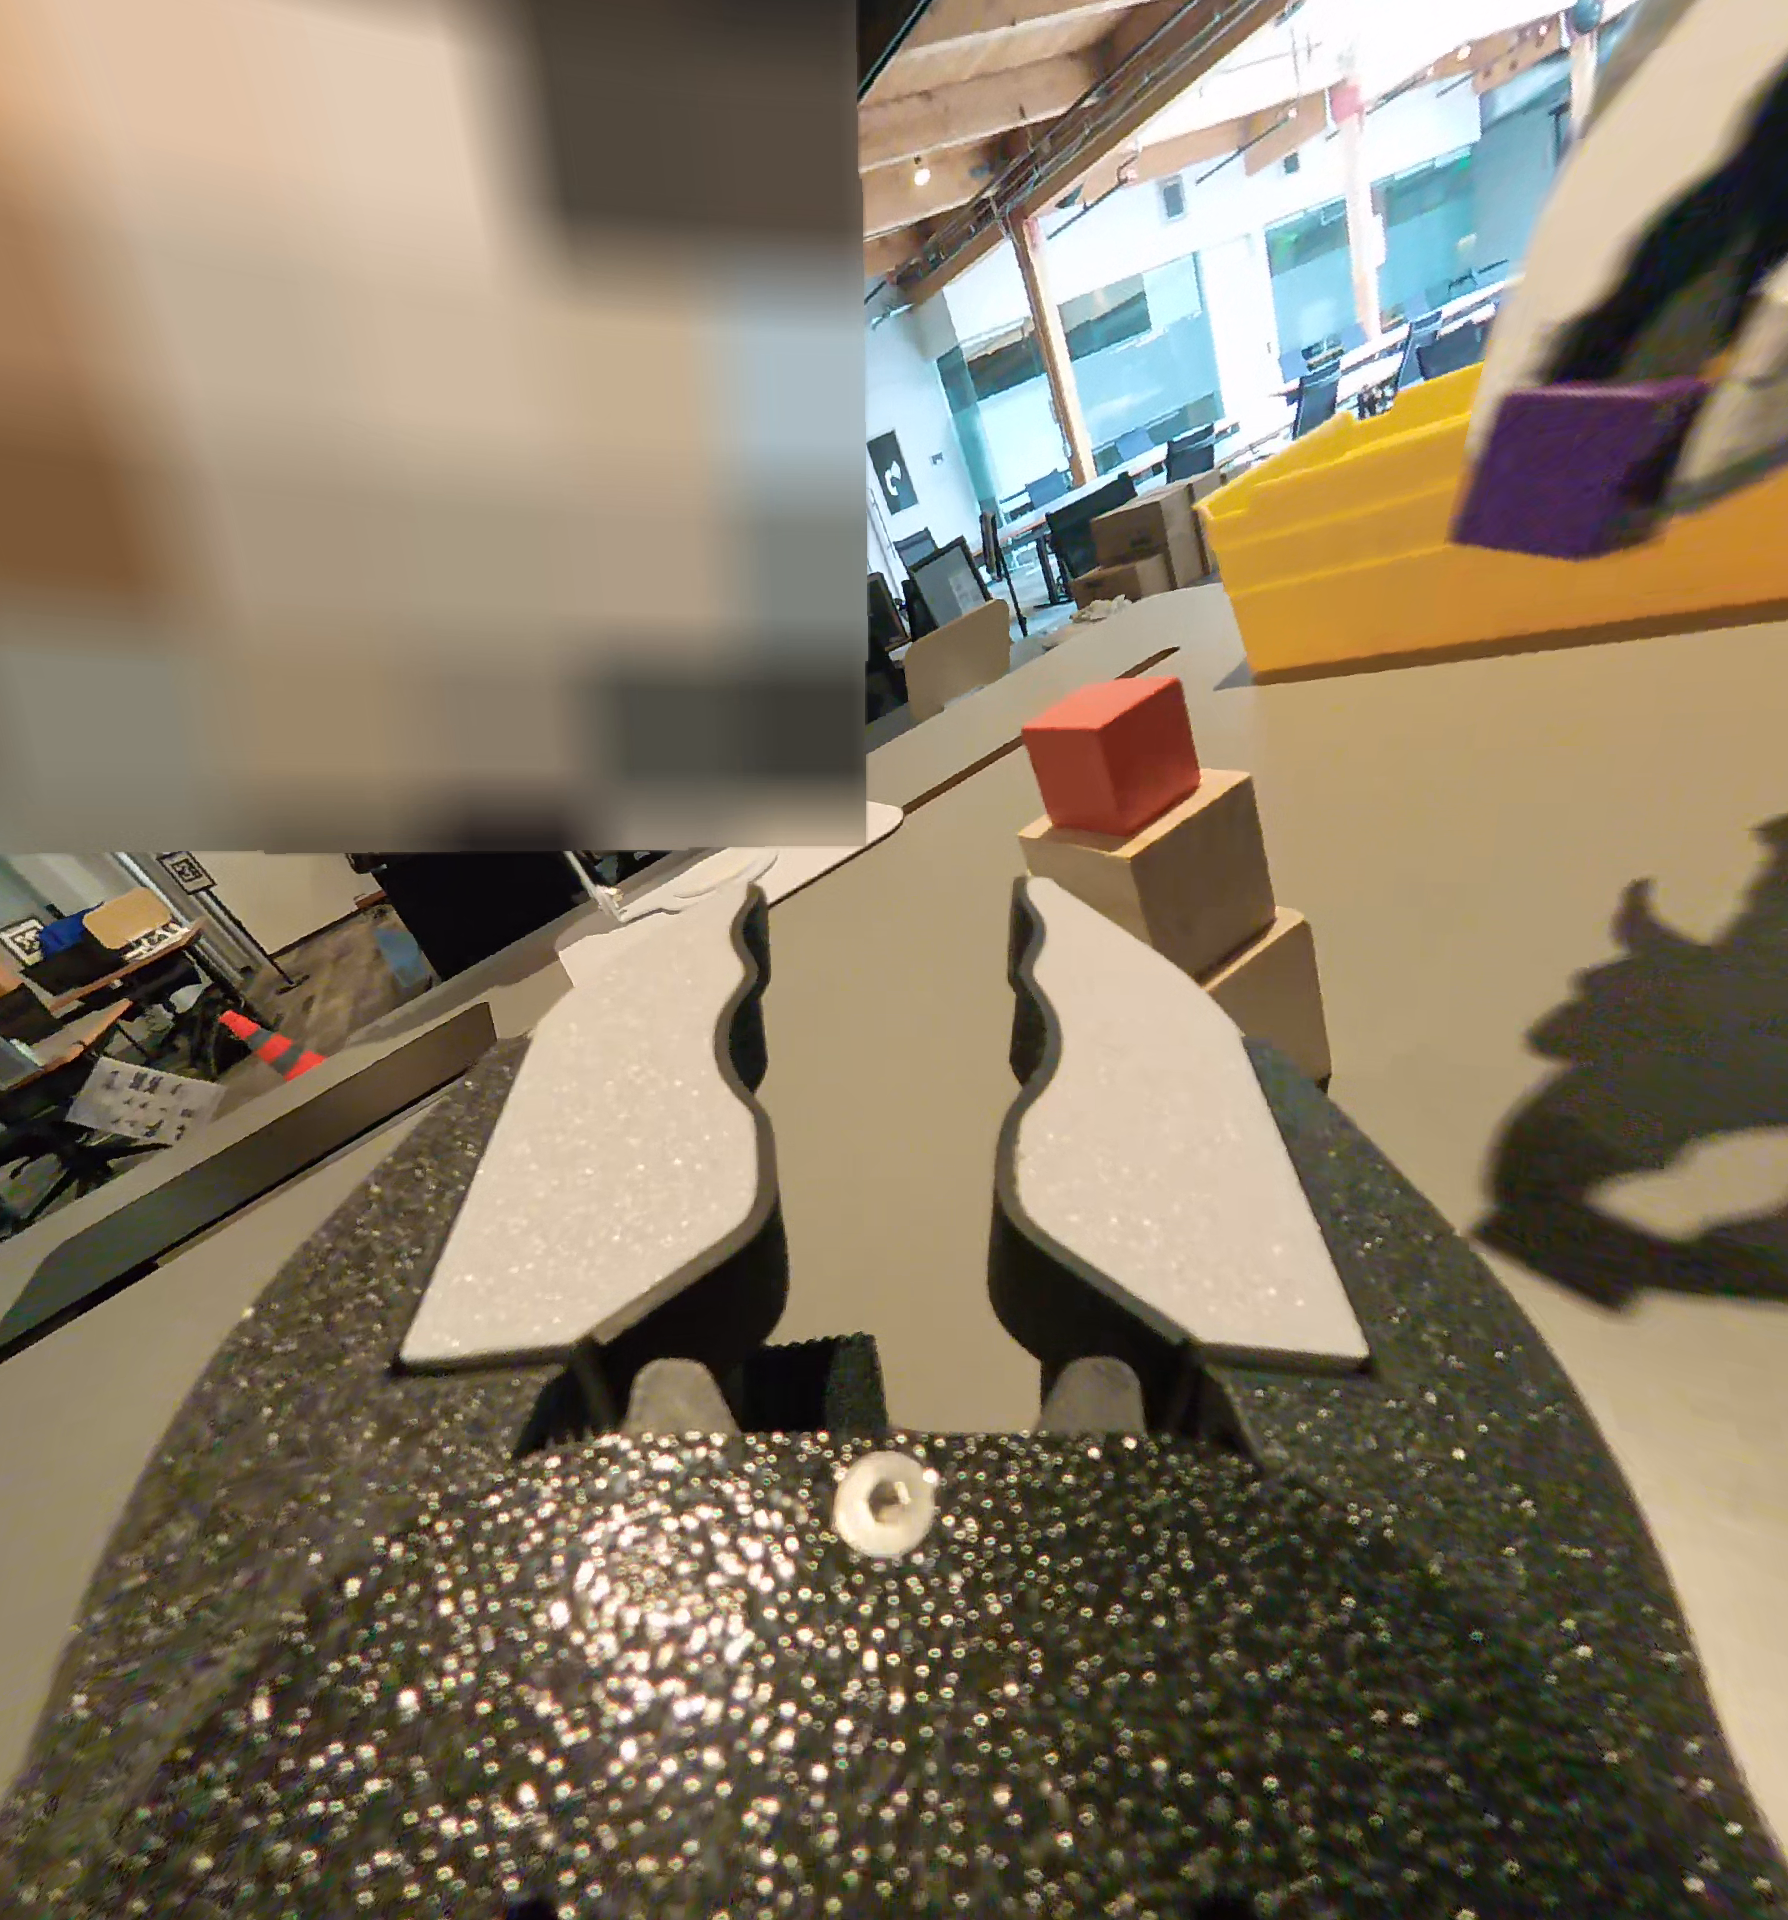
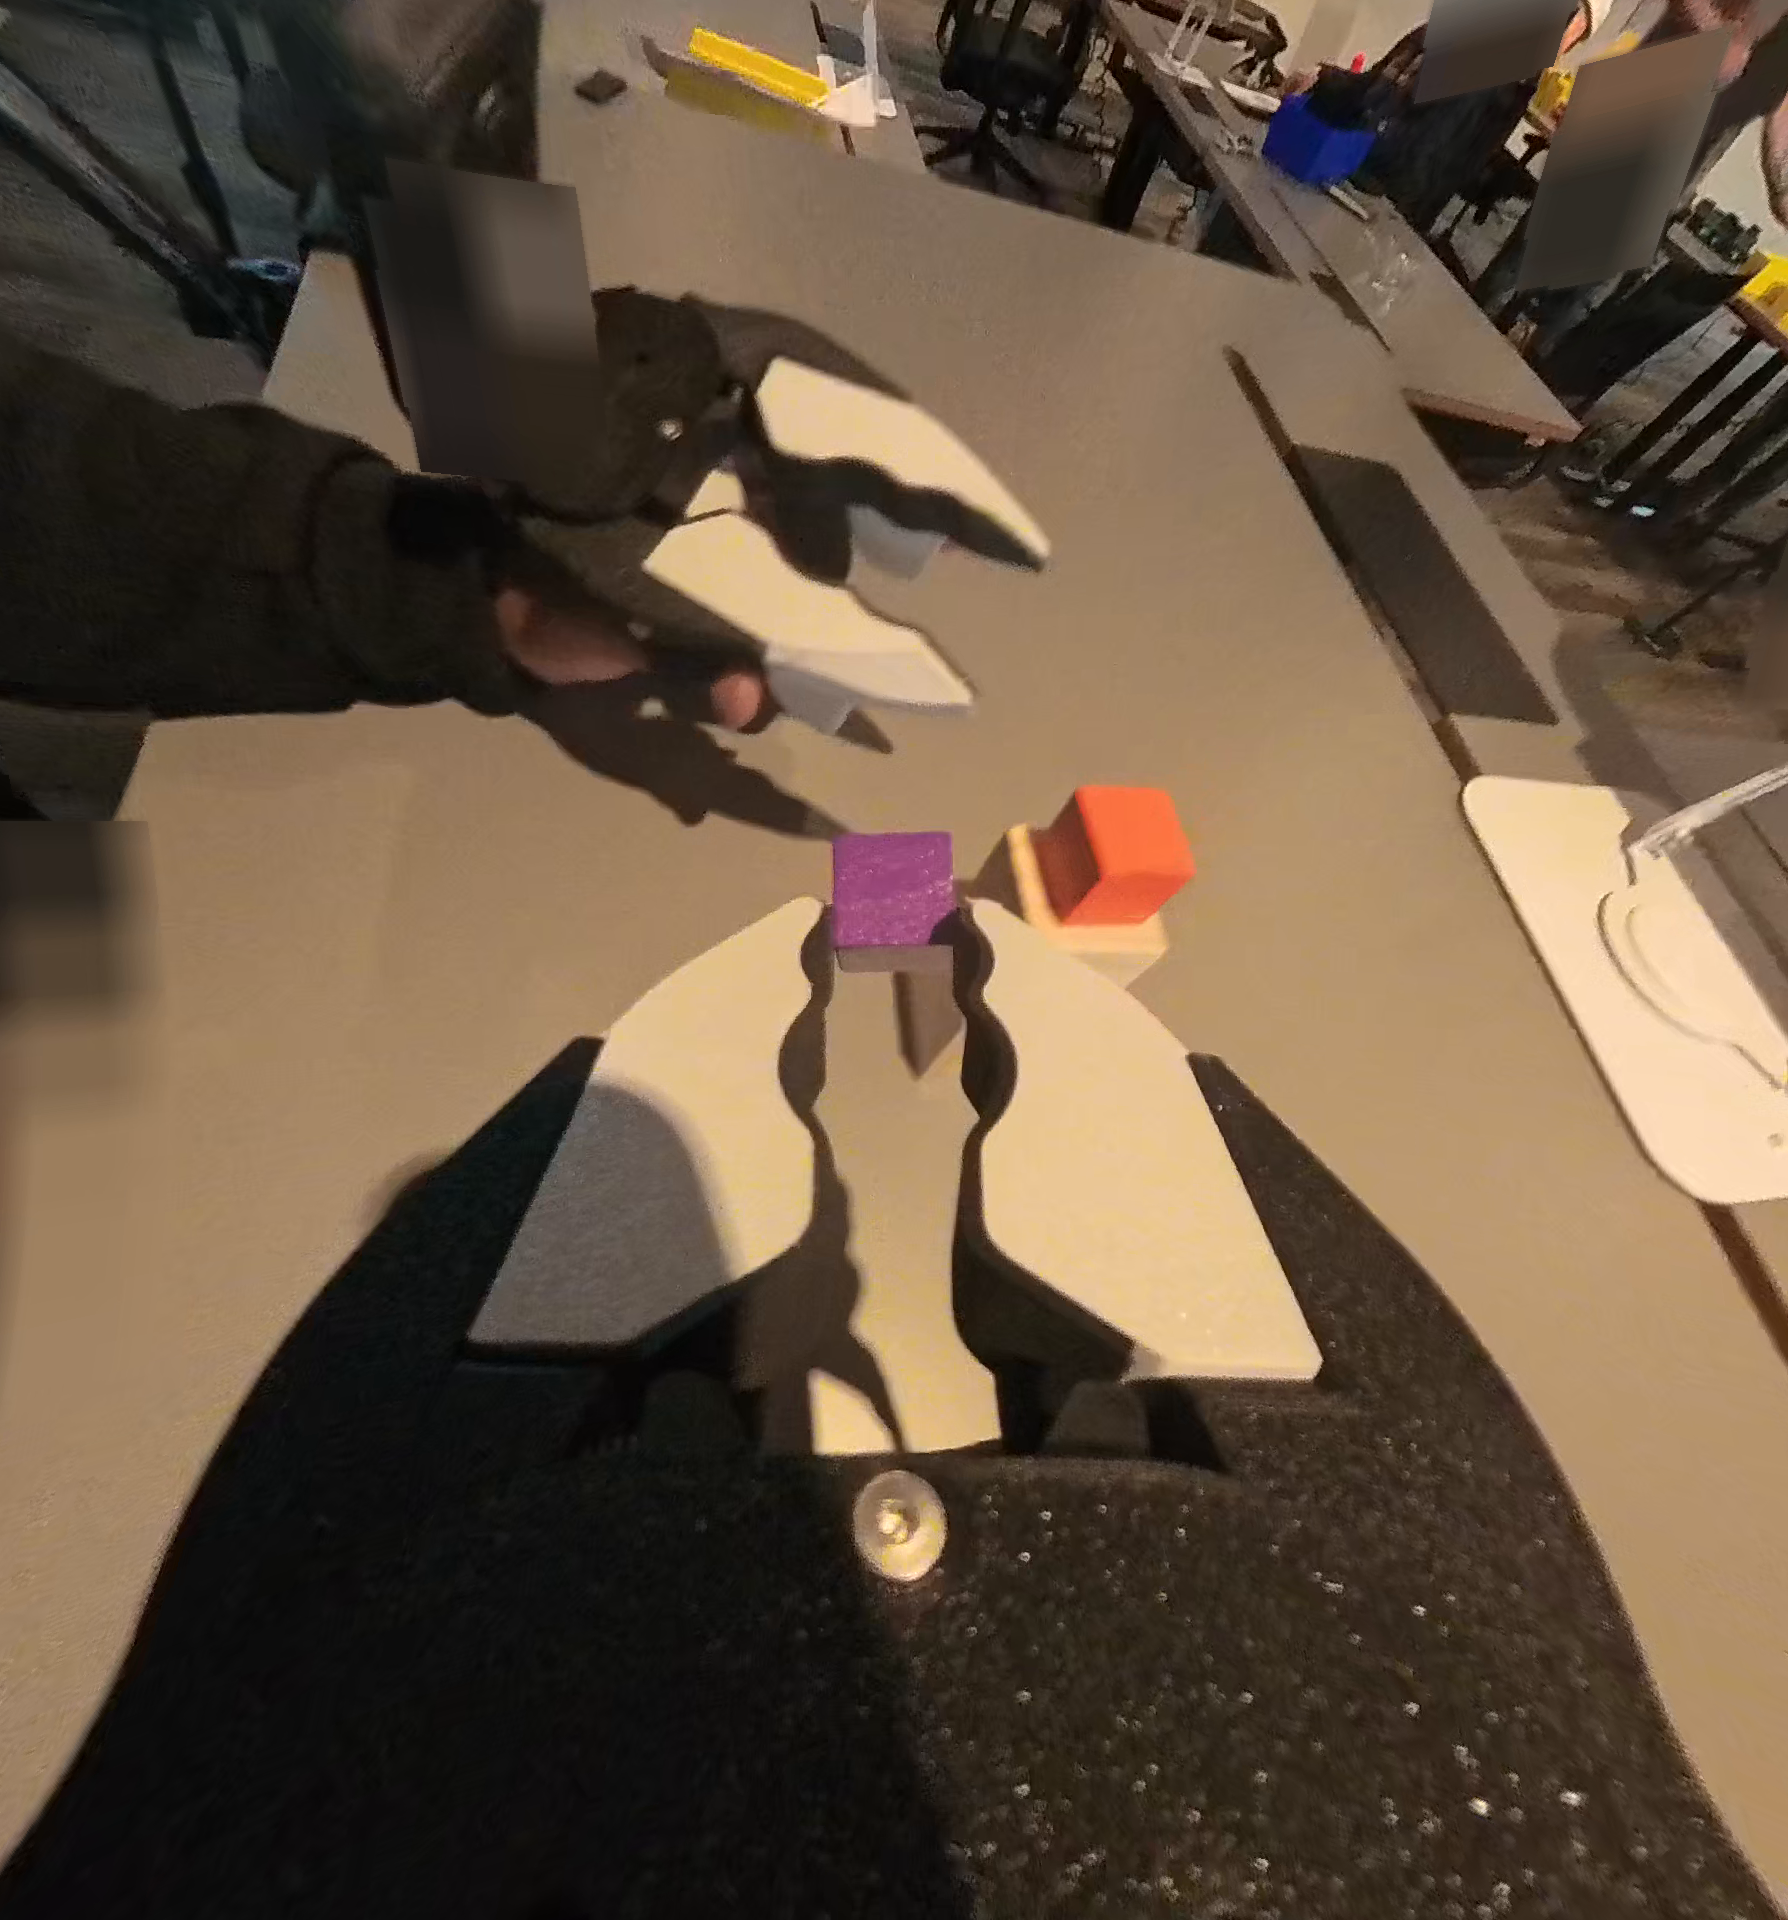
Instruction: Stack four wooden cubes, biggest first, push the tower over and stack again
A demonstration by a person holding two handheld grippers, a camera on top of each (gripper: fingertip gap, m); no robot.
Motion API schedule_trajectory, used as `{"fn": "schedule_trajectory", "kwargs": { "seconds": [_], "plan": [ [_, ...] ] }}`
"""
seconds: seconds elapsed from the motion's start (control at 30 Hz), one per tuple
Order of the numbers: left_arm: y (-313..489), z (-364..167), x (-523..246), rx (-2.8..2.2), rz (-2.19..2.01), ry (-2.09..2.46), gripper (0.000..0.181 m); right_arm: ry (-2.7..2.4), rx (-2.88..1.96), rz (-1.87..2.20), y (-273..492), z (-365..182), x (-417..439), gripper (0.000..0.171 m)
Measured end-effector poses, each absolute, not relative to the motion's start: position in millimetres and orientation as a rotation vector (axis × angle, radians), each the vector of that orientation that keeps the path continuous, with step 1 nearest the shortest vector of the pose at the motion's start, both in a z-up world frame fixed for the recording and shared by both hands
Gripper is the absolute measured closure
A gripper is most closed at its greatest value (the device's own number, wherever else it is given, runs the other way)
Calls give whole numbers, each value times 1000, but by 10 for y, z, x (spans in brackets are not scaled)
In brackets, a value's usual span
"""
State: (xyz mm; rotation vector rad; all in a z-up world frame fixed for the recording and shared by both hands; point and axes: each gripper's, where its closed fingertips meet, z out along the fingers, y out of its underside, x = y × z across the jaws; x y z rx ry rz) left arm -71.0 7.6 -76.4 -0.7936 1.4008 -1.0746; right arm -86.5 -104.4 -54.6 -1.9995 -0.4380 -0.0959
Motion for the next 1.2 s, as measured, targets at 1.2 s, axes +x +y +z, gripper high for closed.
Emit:
{"fn": "schedule_trajectory", "kwargs": {
  "seconds": [1.2],
  "plan": [
    [120, -721, -728, -813, -1151, 1383, 140, -491, -2283, 162, -478, -638, -366, 149]
  ]
}}
